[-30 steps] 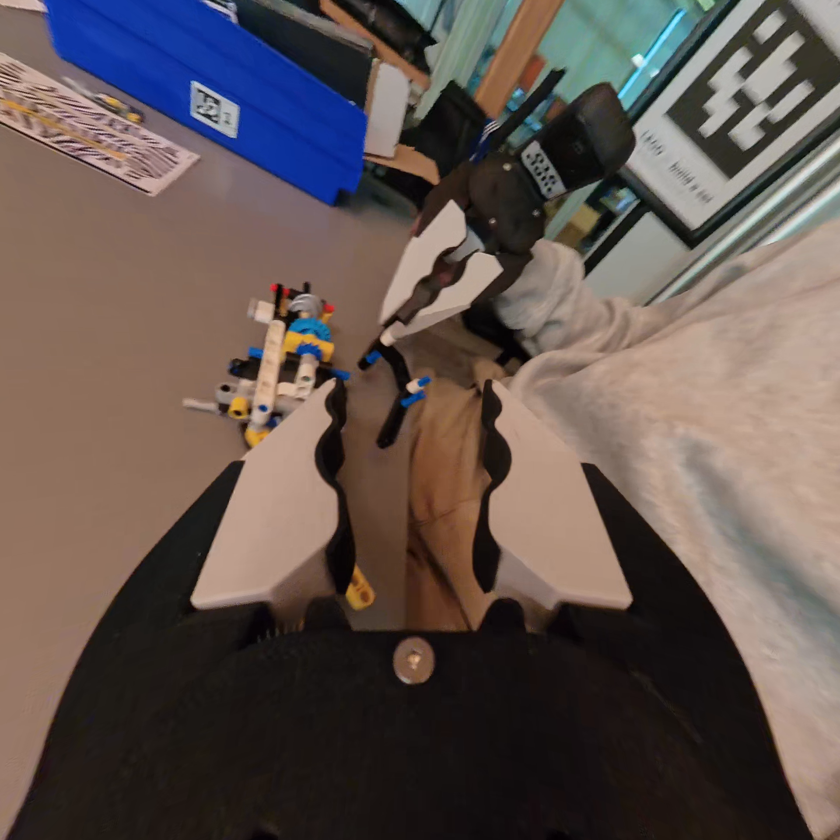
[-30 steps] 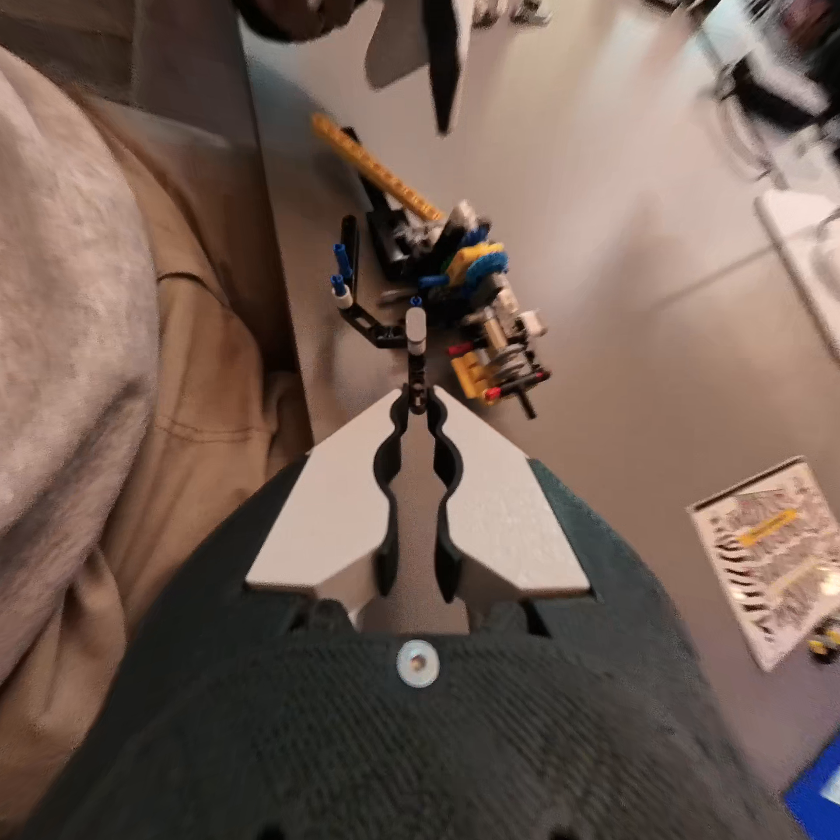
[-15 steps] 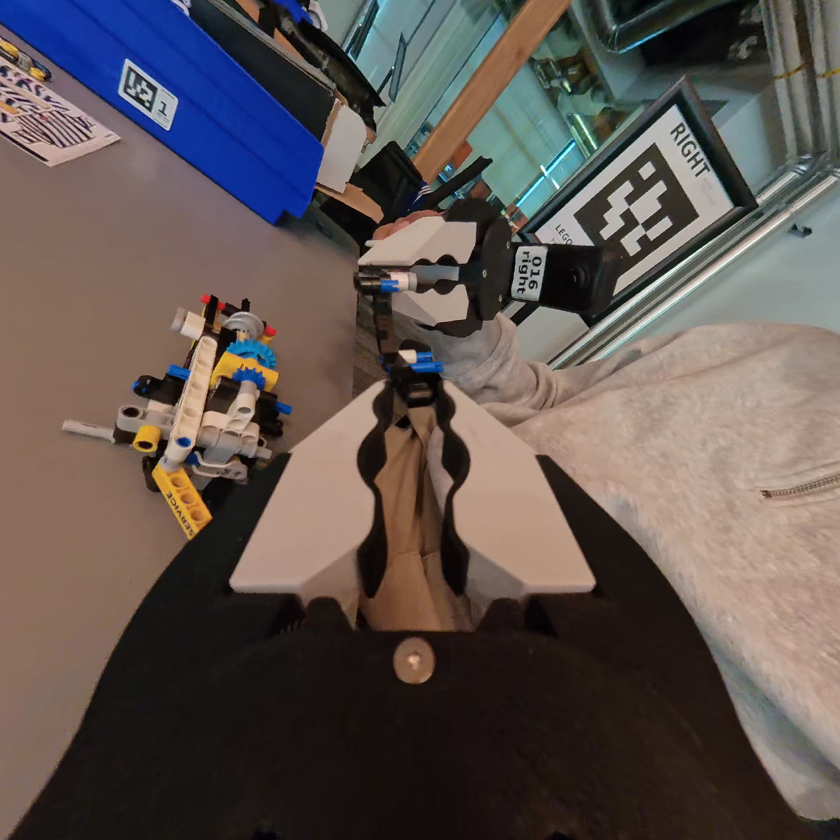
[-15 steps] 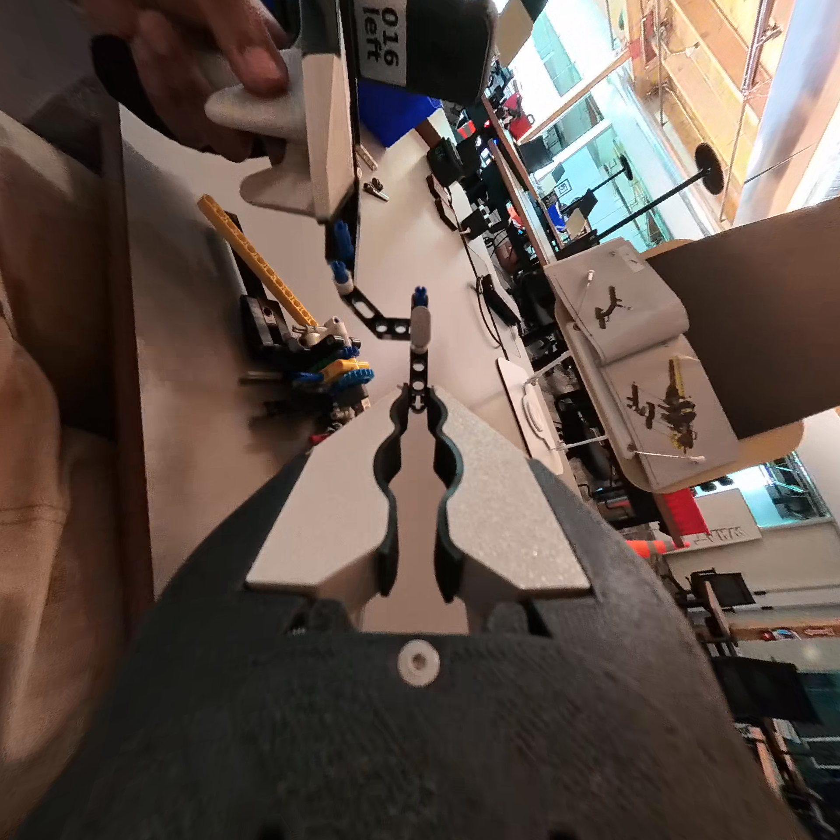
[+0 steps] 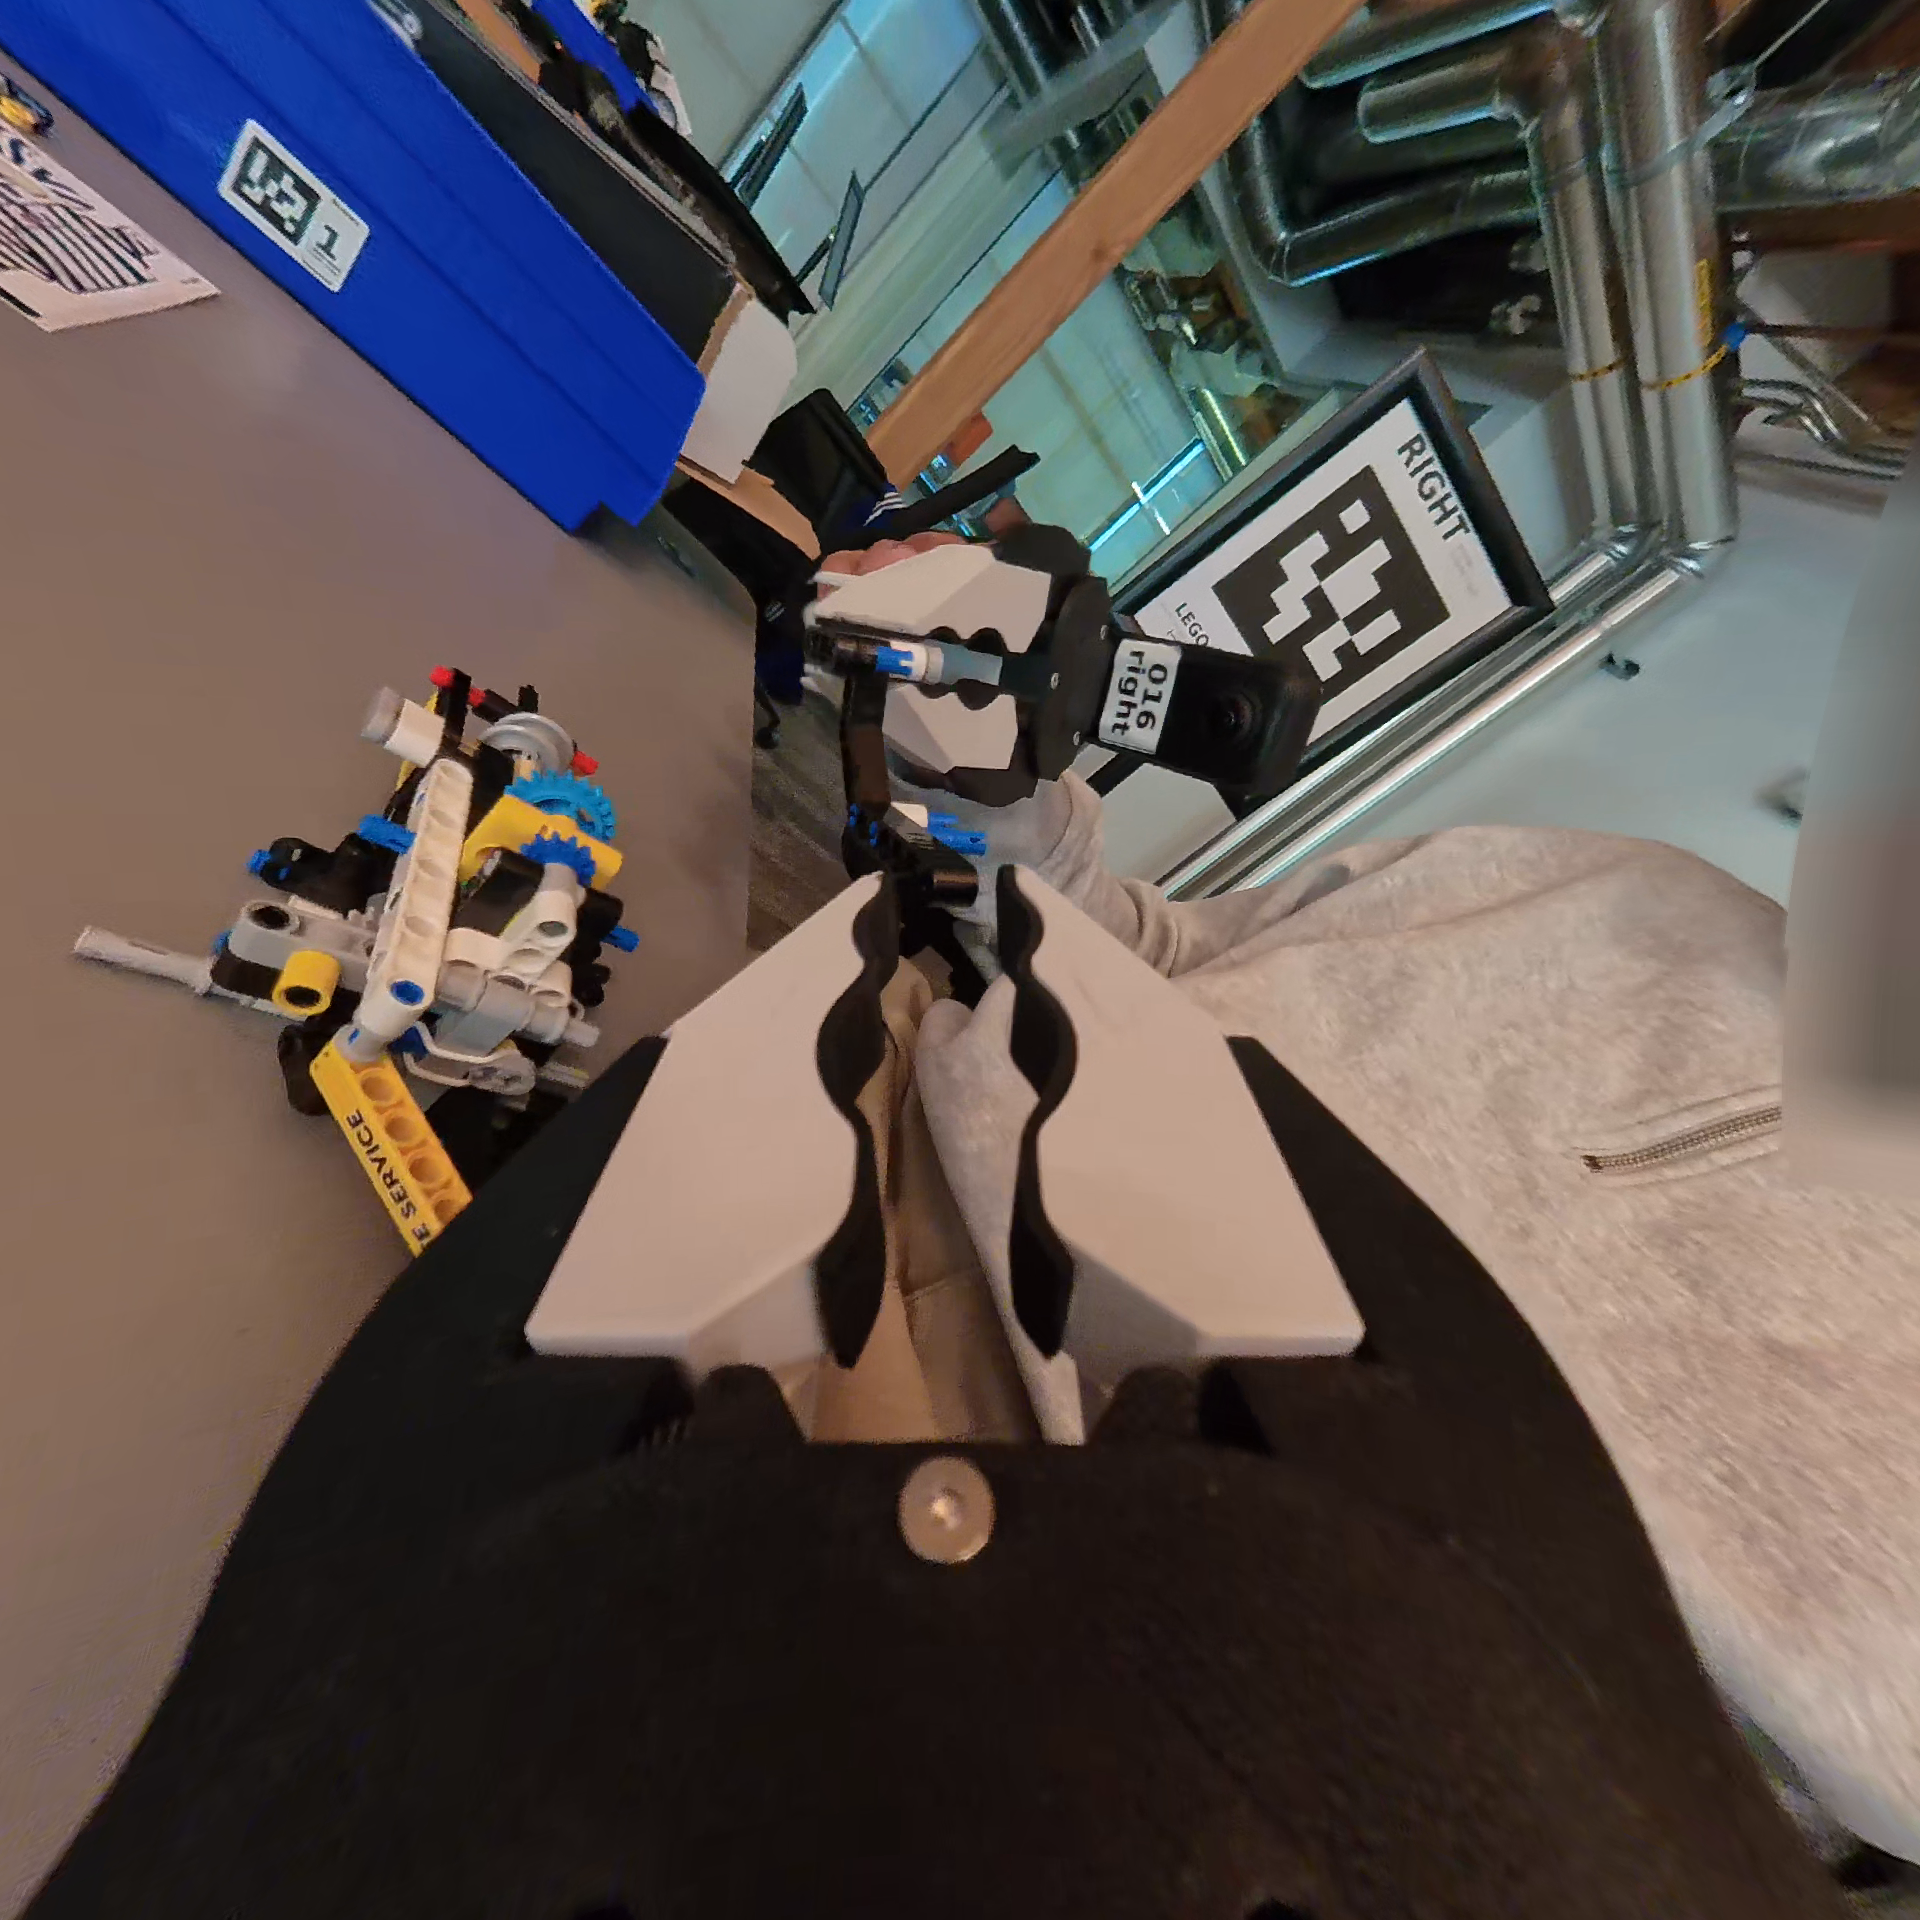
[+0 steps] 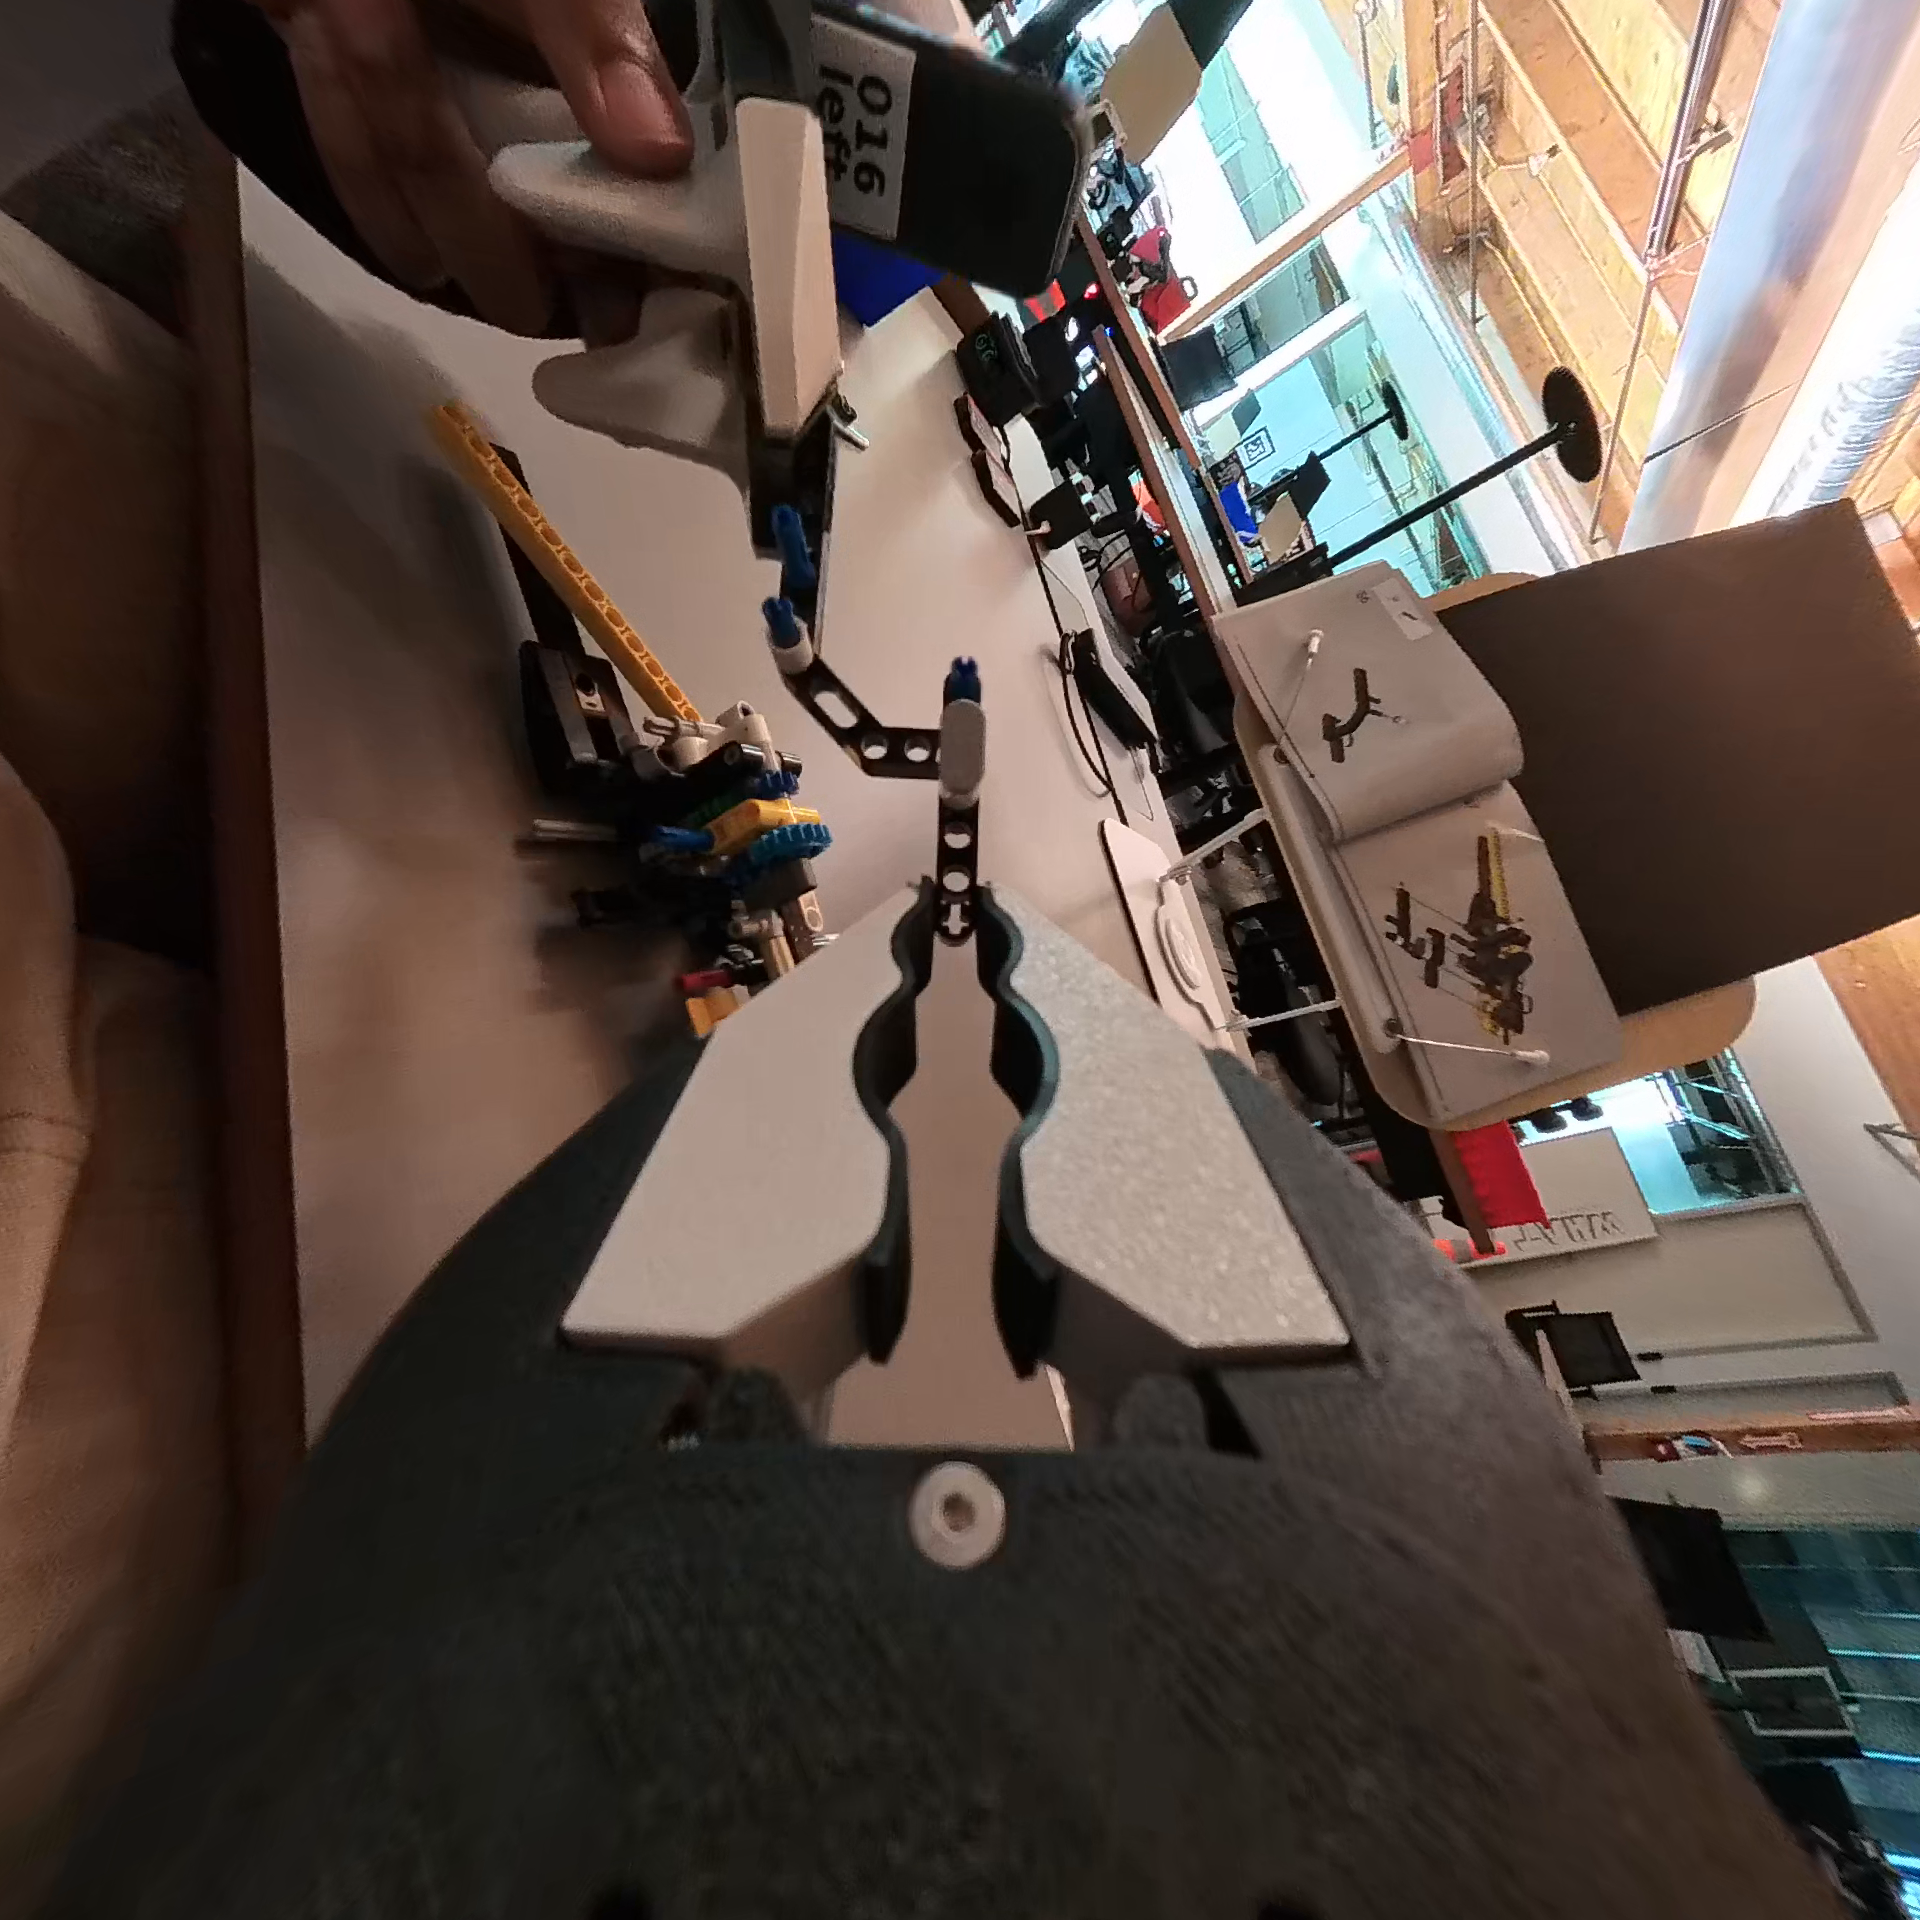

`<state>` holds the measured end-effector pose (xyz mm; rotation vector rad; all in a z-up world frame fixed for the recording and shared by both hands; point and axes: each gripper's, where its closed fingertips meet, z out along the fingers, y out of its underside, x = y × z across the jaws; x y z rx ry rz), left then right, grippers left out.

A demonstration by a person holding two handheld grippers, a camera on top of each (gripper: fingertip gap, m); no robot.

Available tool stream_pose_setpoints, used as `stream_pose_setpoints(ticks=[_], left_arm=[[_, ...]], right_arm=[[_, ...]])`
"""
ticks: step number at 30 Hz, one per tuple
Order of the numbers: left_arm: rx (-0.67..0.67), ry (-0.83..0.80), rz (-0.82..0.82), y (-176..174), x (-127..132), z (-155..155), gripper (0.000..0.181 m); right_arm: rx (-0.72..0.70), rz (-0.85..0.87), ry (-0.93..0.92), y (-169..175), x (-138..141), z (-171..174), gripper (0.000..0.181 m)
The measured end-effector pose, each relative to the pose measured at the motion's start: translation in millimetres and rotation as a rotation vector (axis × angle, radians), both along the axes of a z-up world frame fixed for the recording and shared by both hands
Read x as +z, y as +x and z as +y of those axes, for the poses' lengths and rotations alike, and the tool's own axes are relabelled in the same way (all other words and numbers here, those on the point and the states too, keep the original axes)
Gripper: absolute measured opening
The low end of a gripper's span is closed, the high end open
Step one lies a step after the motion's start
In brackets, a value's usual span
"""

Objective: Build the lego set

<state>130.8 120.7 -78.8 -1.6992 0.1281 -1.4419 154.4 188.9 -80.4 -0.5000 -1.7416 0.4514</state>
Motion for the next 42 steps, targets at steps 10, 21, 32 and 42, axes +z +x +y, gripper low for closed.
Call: stream_pose_setpoints(ticks=[10,21,32,42], left_arm=[[0.036,-0.039,0.029,-6,-10,5,0.011],[0.067,-0.066,0.123,-11,-24,7,0.009],[0.12,-0.016,0.215,-19,-23,9,0.005],[0.138,0.02,0.23,-20,-19,10,0.005]], right_arm=[[0.001,-0.025,0.01,0,-6,0,0.006],[-0.012,-0.069,-0.013,-1,-16,4,0.006],[0.04,-0.122,-0.229,2,-19,-4,0.02],[0.11,-0.185,-0.776,4,-12,-6,0.056]])
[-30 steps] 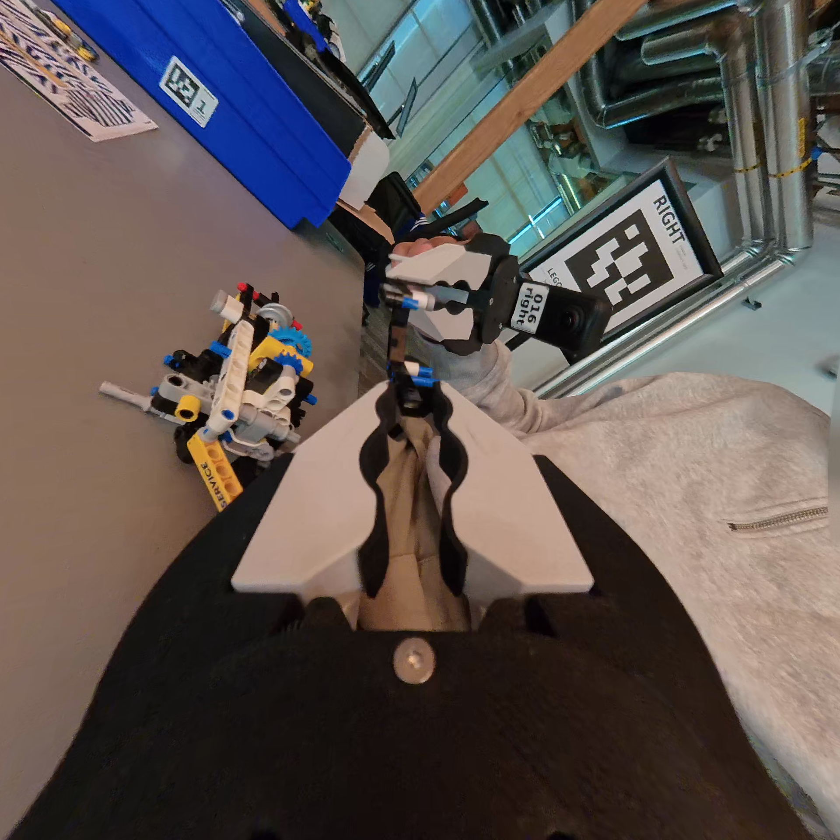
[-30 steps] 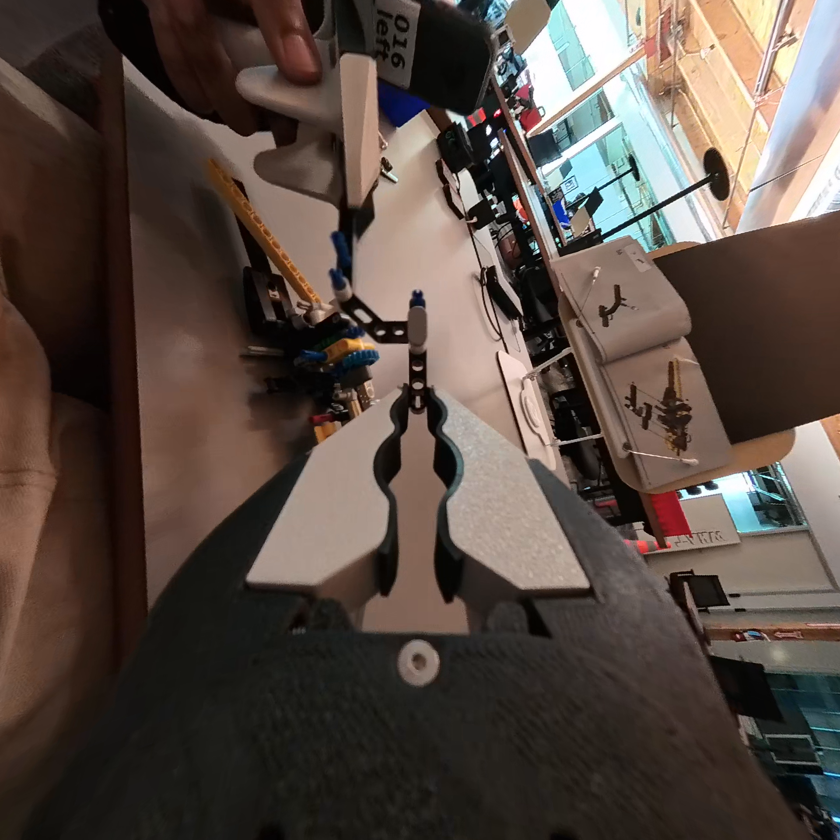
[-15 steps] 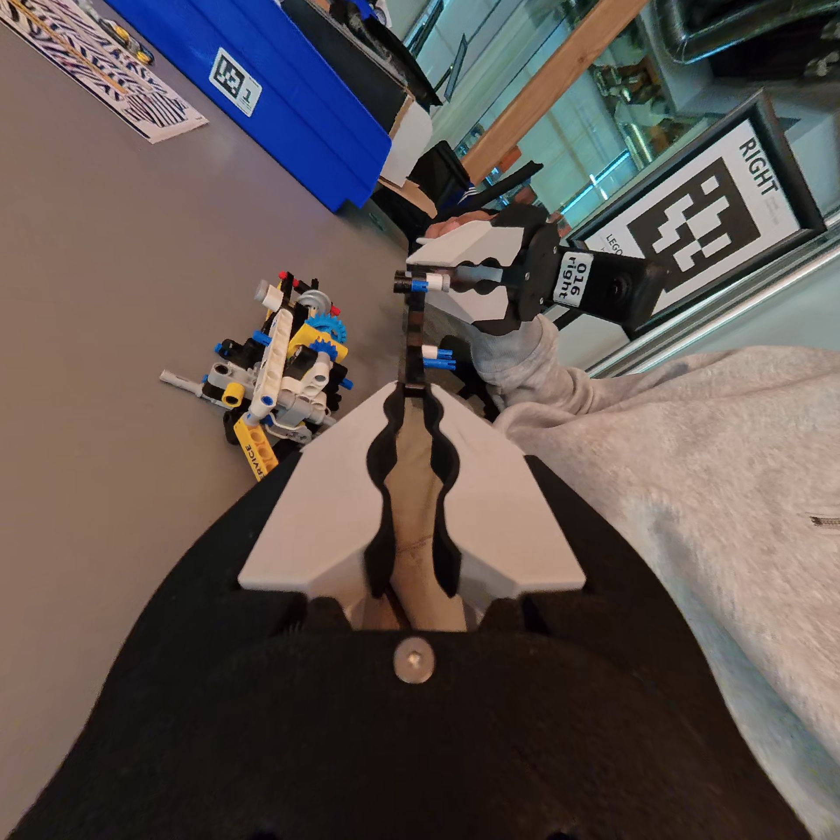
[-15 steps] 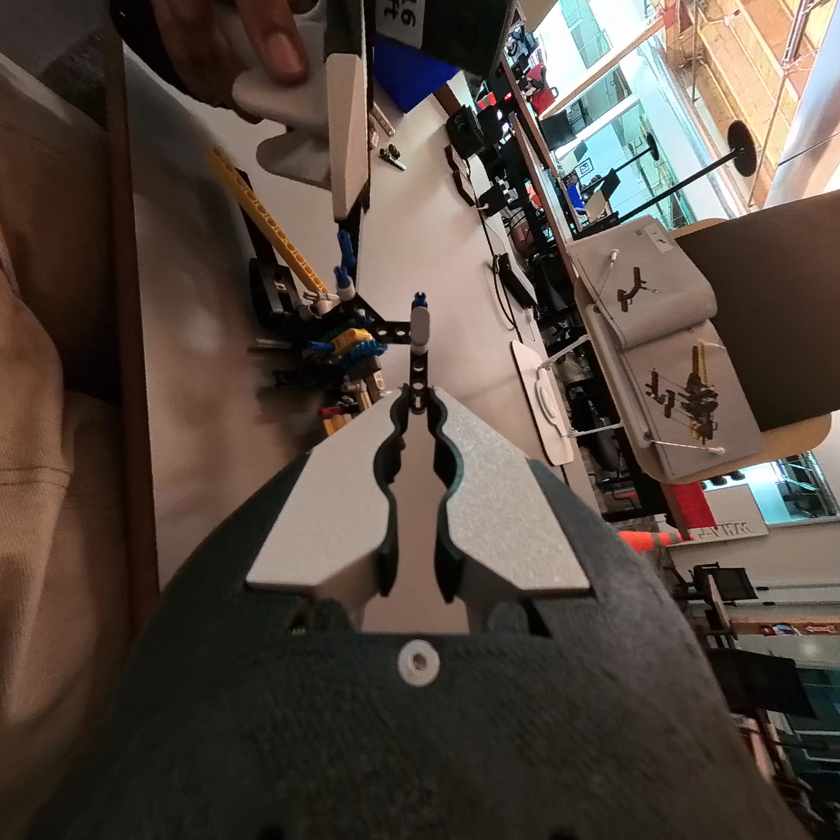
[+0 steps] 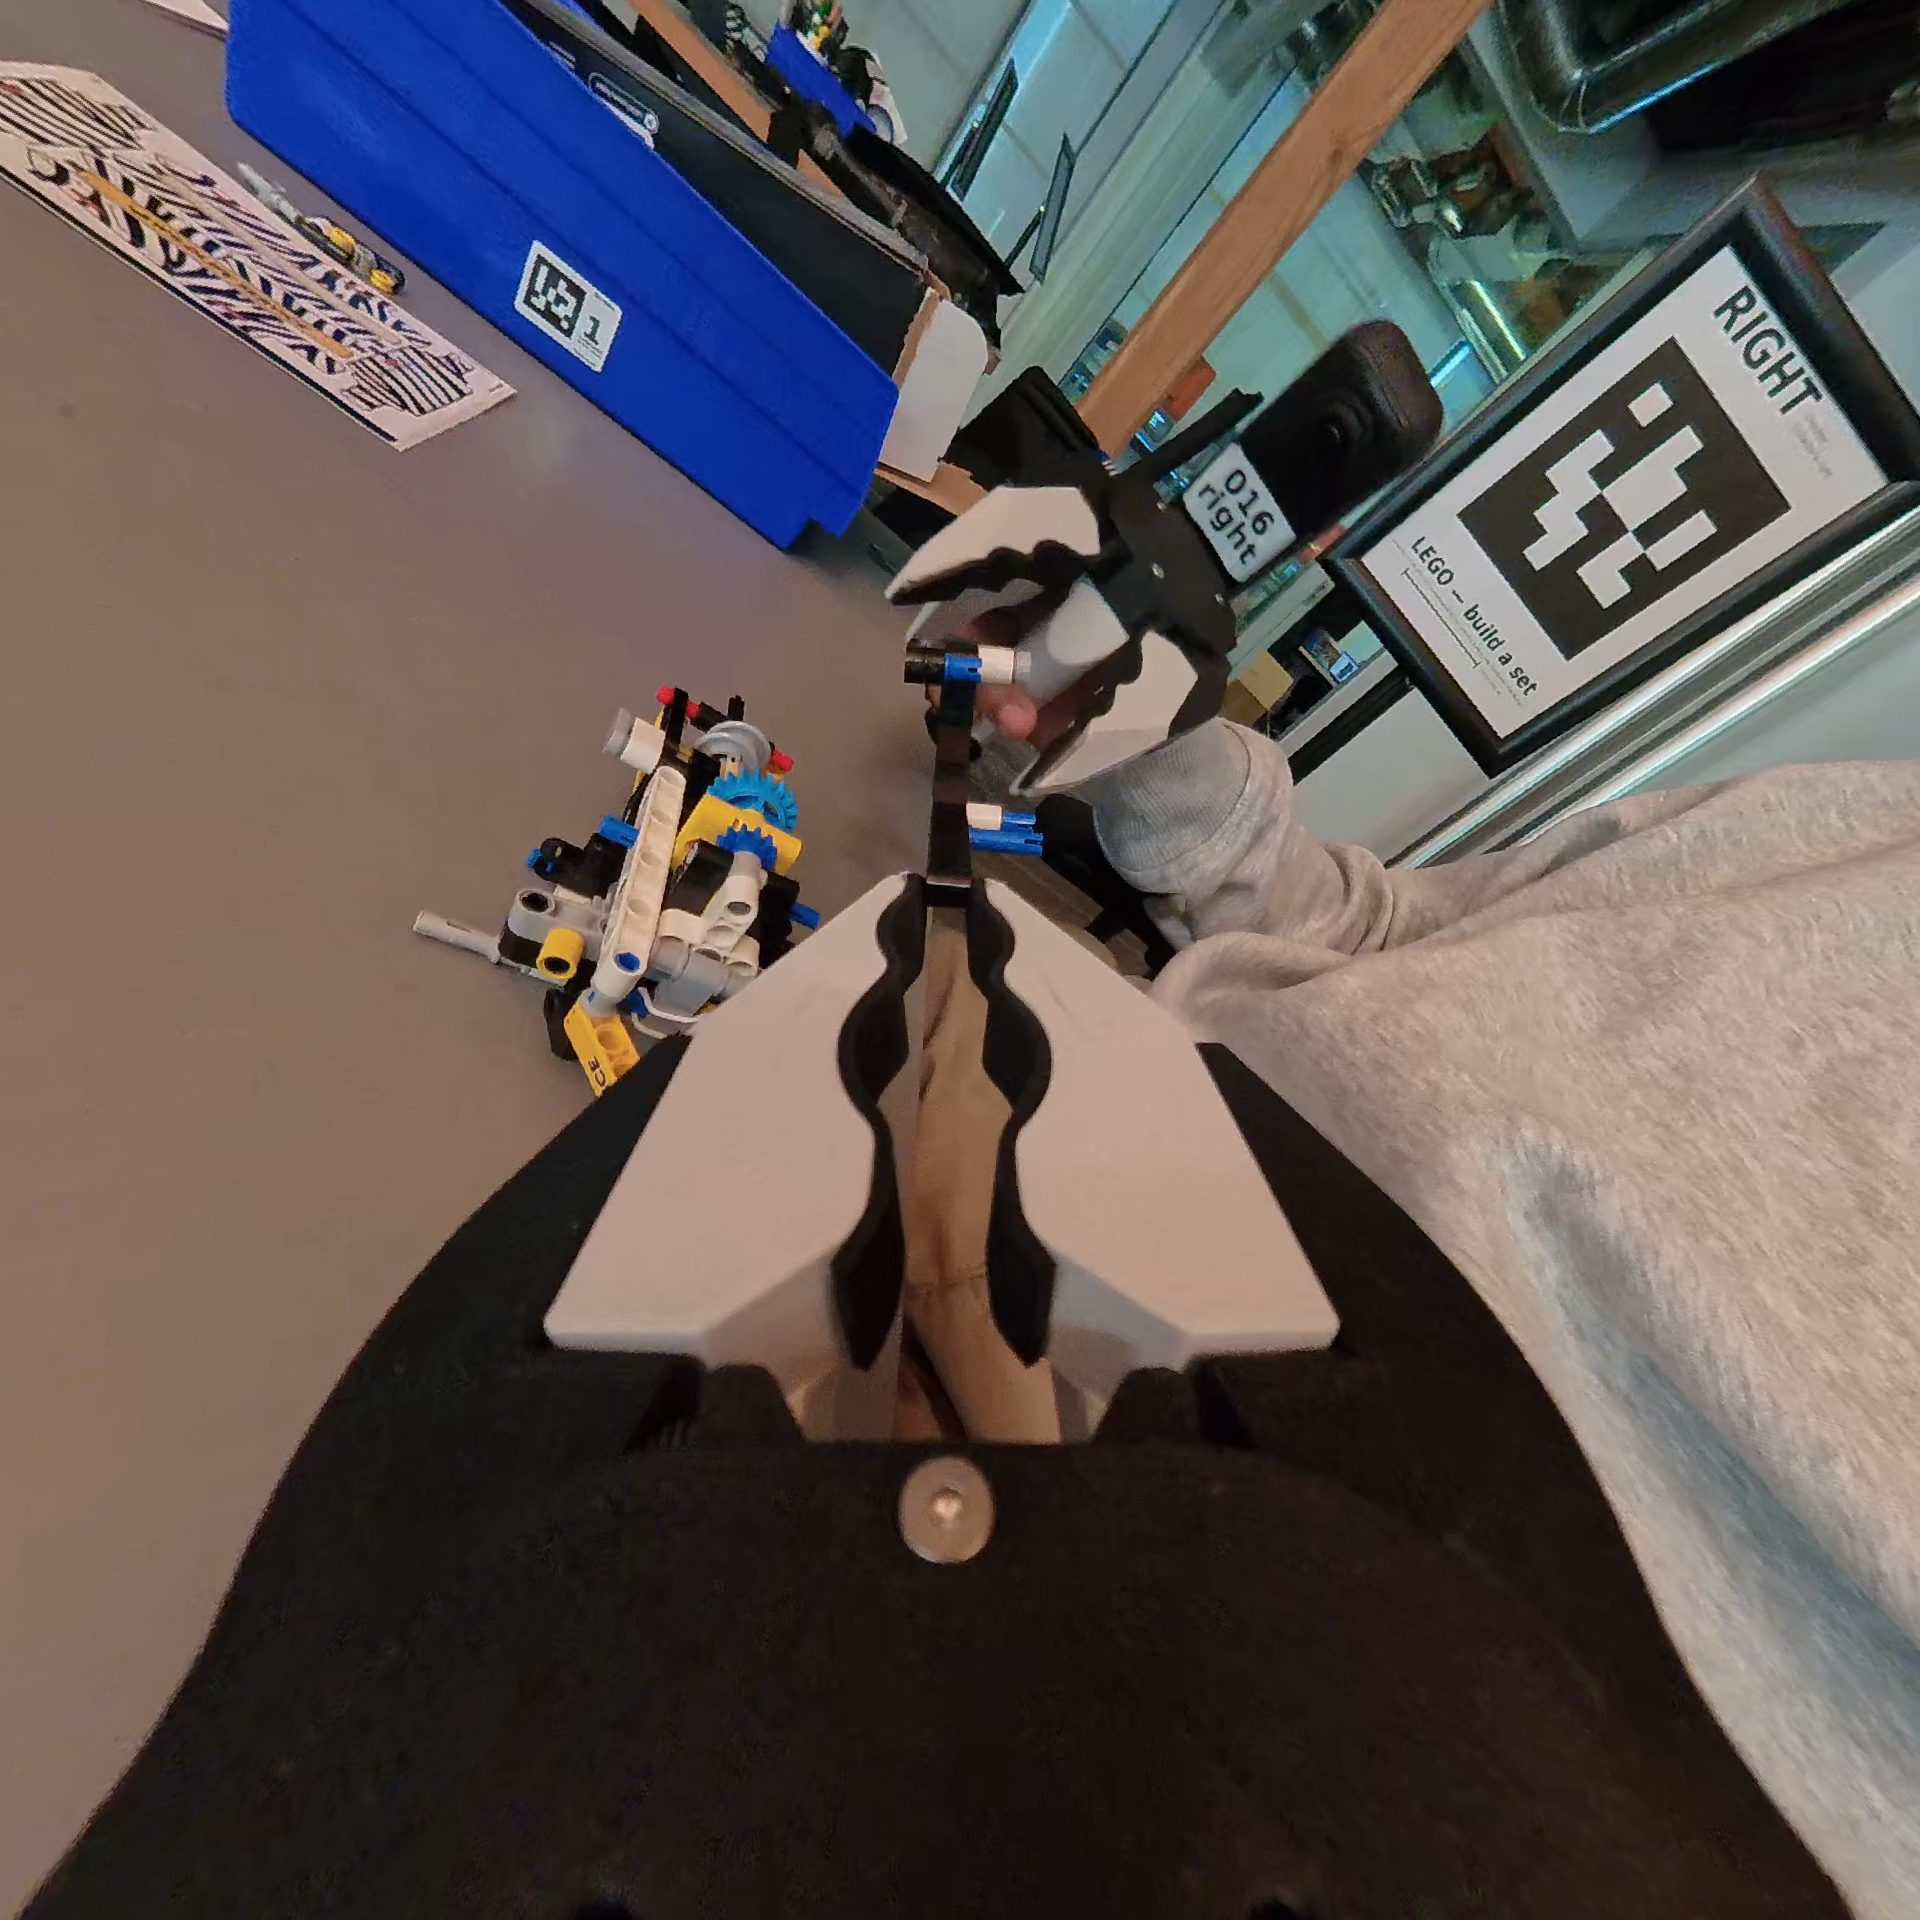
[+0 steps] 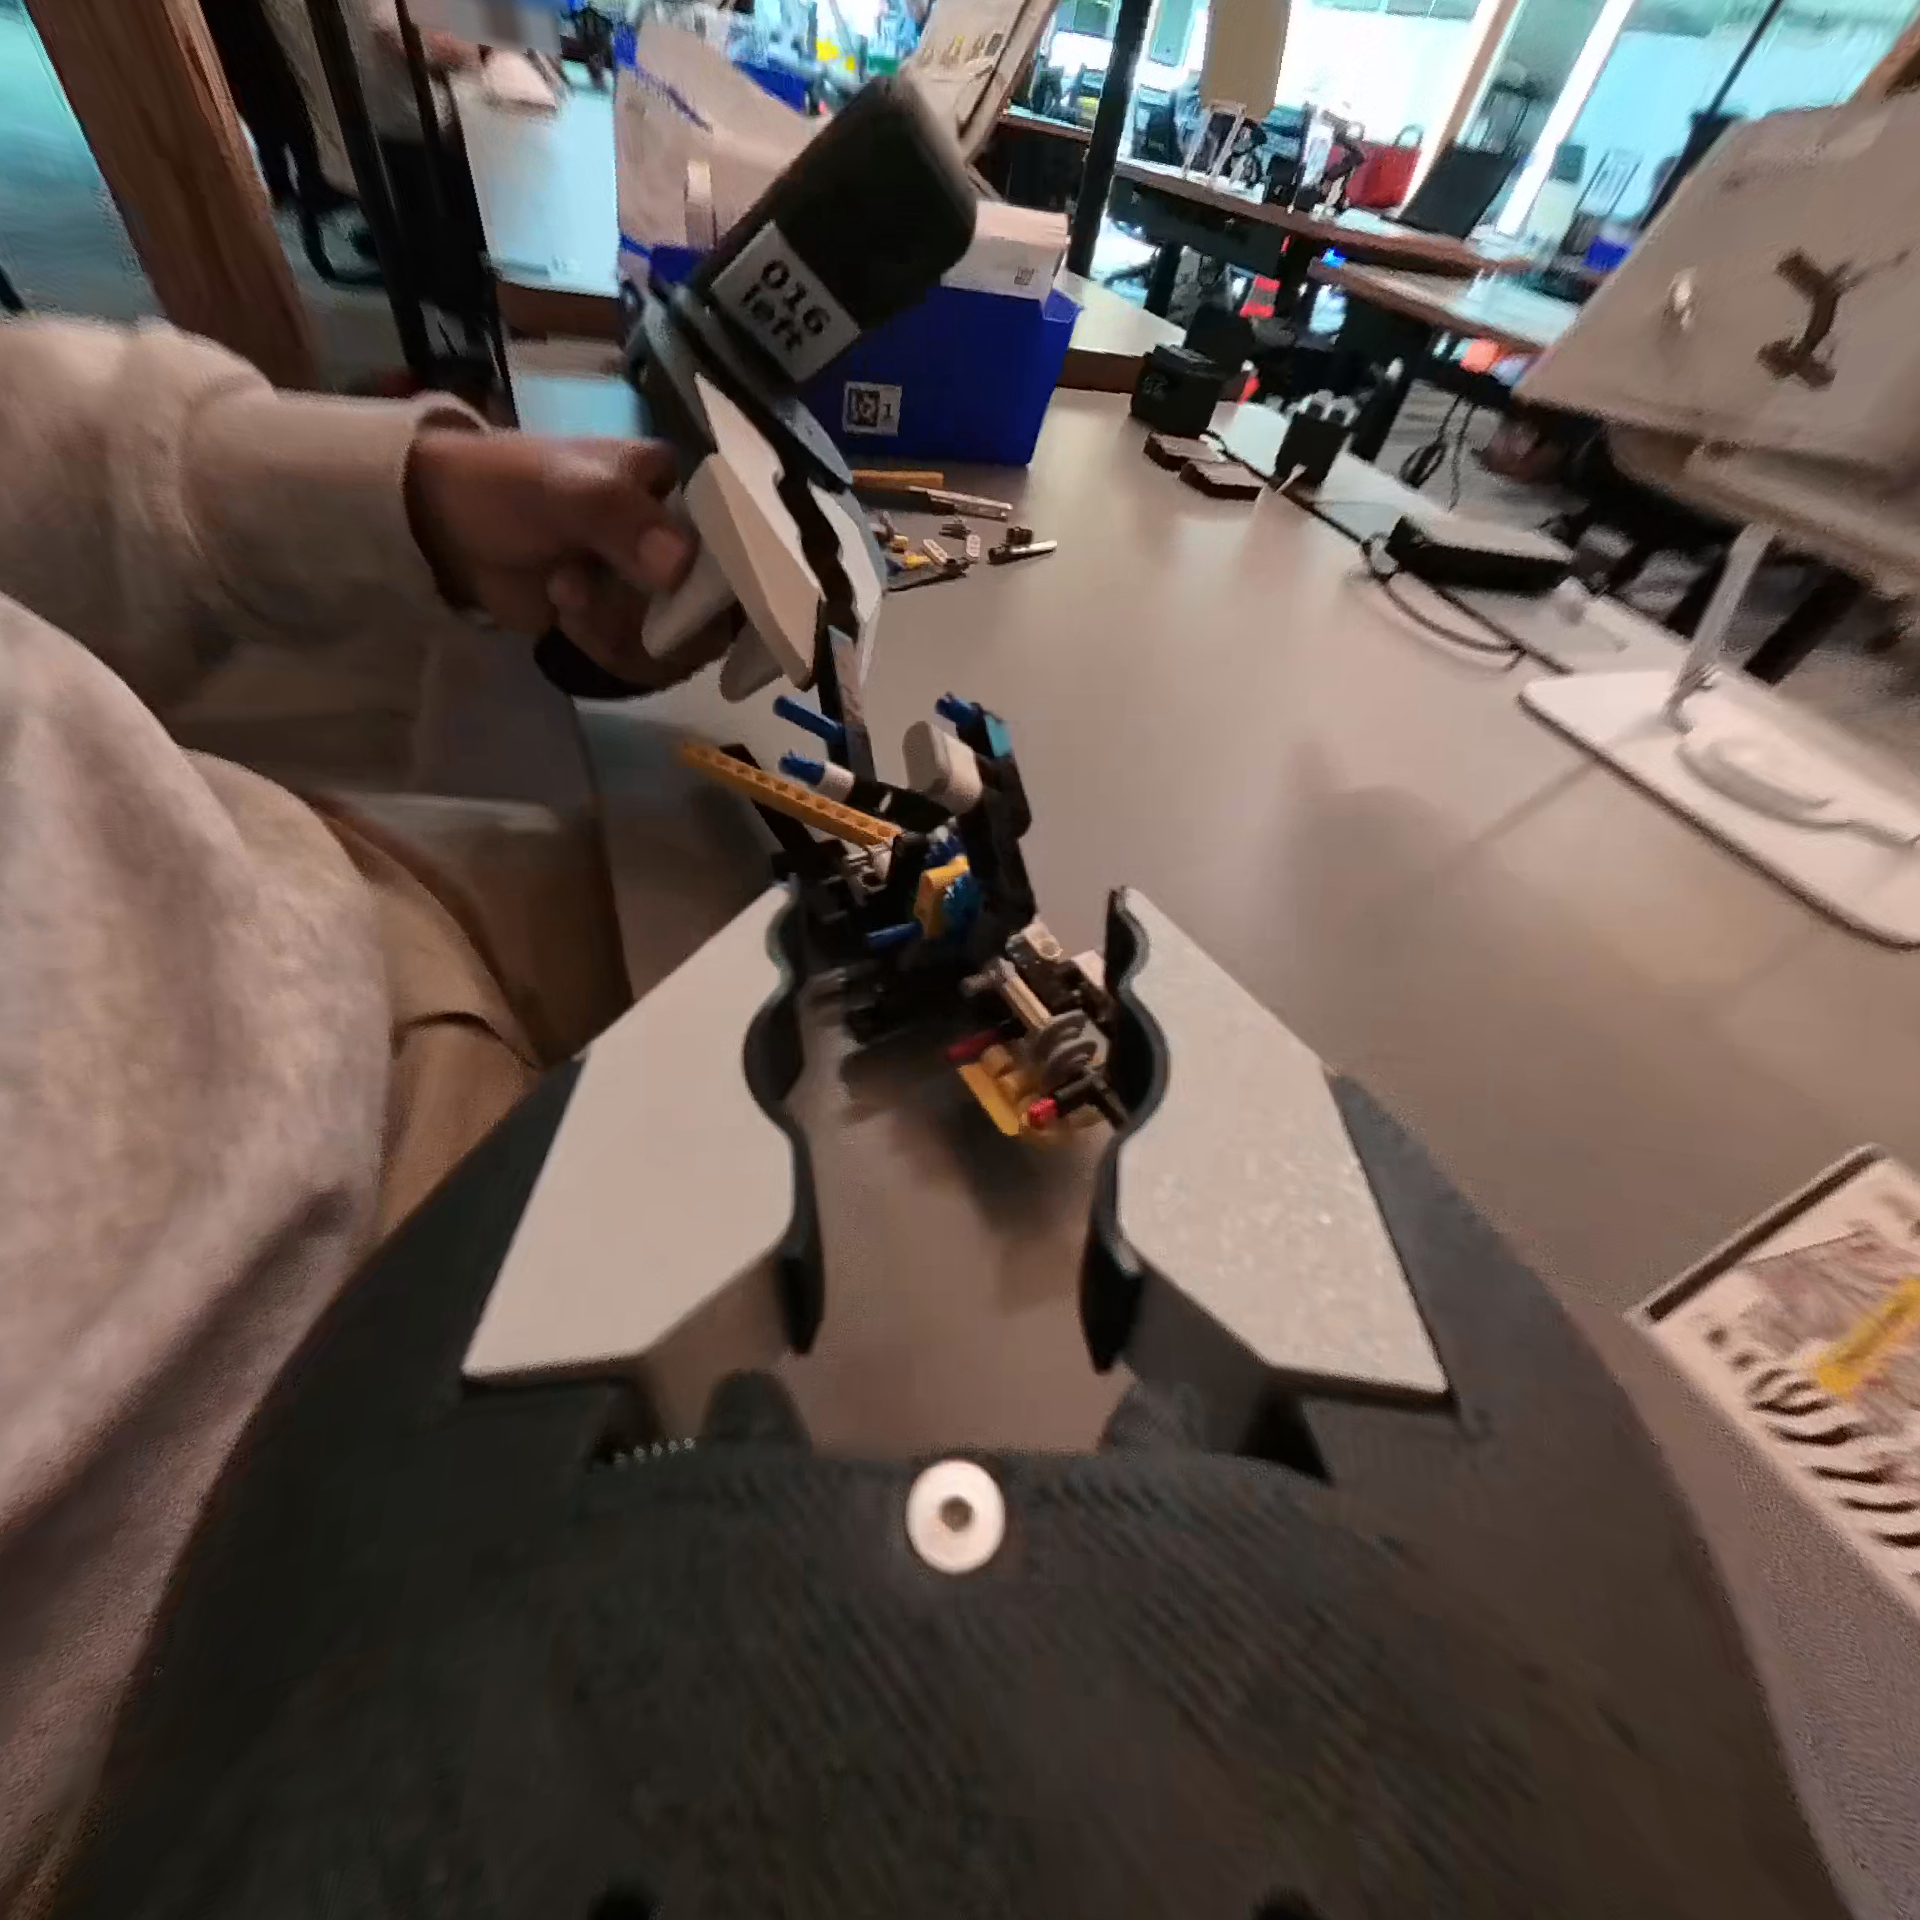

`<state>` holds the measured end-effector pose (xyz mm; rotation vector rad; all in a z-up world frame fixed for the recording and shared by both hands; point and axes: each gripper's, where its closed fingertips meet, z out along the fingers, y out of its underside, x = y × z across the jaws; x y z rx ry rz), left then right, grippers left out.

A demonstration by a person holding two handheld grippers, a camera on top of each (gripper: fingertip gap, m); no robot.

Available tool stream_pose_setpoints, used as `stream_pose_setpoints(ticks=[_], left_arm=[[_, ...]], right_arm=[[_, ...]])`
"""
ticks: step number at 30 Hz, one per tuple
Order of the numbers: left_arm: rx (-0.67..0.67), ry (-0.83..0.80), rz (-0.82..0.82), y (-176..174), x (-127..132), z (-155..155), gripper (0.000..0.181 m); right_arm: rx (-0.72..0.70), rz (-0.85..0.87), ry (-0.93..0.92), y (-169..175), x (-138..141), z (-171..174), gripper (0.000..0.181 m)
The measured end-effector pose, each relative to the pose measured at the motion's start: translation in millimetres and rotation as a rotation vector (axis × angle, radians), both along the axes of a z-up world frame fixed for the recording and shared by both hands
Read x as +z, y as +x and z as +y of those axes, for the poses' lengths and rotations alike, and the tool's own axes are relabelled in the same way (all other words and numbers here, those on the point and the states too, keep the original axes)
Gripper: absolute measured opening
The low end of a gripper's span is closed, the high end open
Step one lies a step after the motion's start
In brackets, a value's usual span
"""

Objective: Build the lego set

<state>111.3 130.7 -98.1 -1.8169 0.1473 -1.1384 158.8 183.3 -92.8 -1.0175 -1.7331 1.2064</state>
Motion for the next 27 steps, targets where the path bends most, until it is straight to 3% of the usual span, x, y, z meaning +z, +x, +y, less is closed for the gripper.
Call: stream_pose_setpoints(ticks=[4,10,27], left_arm=[[-0.004,0.02,0.024,2,1,0,0.005],[-0.017,0.027,0.065,8,-2,0,0.005],[-0.026,0.054,0.099,14,-1,-1,0.005]], right_arm=[[0.003,-0.086,-0.237,0,1,0,0.067],[0.055,-0.105,-0.478,-2,13,-6,0.06],[0.055,-0.166,-0.478,-5,0,-8,0.034]])
